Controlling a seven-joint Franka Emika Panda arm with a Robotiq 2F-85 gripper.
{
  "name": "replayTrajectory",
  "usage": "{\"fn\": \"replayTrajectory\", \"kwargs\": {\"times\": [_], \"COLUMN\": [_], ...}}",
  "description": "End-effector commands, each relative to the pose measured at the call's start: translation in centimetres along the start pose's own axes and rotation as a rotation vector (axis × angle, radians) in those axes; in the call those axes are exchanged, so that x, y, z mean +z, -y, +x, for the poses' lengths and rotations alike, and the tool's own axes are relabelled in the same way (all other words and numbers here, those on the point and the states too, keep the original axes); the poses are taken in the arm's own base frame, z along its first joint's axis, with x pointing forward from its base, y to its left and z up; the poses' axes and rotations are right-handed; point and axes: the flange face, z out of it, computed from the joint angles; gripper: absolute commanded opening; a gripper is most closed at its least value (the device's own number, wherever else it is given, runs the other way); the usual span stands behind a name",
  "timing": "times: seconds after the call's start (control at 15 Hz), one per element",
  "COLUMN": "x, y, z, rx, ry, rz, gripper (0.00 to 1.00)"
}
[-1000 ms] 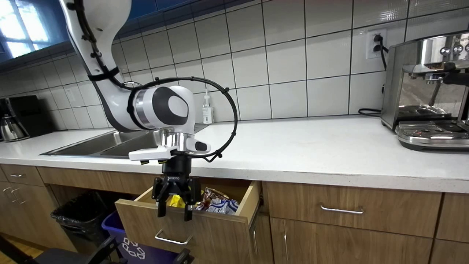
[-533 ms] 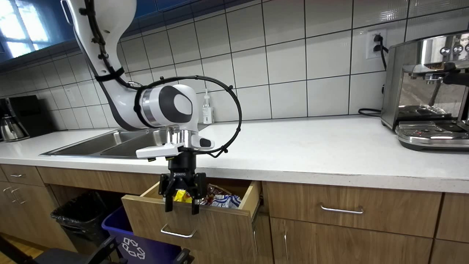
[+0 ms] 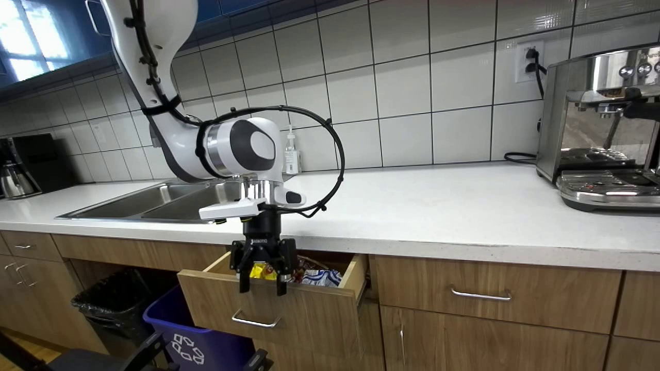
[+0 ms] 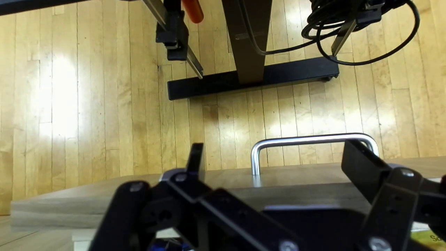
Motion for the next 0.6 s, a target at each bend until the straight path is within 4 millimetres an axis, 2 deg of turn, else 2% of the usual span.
{"fn": "replayTrajectory", "kwargs": {"times": [0.0, 0.53], "x": [-0.3, -1.0], "y": [-0.8, -1.1], "z": [1.7, 3.3], "rx": [-0.011, -0.013], "ry": [-0.021, -0.05], "rz": [-0.011, -0.009], "gripper": [1.0, 1.0]}}
